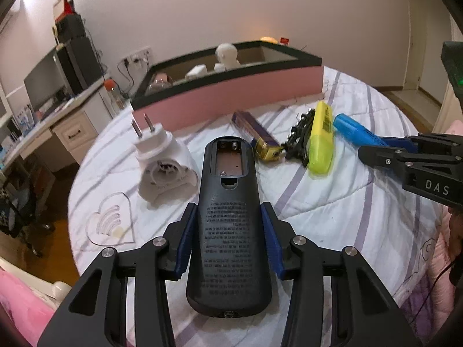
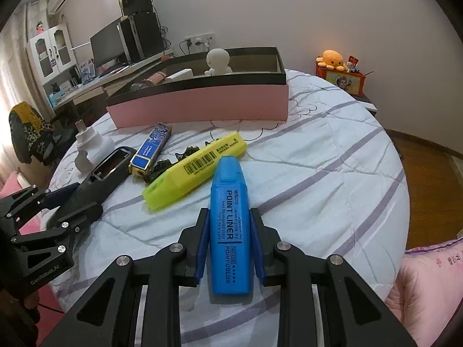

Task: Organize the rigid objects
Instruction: 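Grasp the black remote with the left gripper while the right grasps the blue highlighter, then carry the remote and blue highlighter into the pink box and release both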

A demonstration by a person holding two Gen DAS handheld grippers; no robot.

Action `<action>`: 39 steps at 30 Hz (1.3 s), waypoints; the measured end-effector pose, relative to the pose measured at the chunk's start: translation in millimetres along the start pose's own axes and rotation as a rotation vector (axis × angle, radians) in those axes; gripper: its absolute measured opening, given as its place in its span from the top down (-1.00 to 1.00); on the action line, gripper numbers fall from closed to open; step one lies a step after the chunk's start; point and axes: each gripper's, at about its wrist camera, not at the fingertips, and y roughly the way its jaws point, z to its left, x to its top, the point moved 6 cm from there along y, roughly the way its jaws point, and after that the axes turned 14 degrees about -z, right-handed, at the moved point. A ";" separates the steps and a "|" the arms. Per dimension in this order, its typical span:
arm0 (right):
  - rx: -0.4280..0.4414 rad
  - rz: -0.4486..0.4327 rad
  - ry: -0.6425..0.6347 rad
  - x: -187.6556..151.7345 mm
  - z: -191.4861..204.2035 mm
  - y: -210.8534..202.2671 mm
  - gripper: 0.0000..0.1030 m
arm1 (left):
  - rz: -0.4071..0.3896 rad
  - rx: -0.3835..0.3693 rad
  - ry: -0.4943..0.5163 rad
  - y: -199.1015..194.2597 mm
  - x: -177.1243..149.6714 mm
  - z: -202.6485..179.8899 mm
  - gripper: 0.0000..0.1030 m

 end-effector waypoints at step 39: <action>-0.006 -0.132 -0.124 154.7 -4.4 47.6 0.48 | -0.175 -0.114 -0.098 44.9 157.4 77.0 0.14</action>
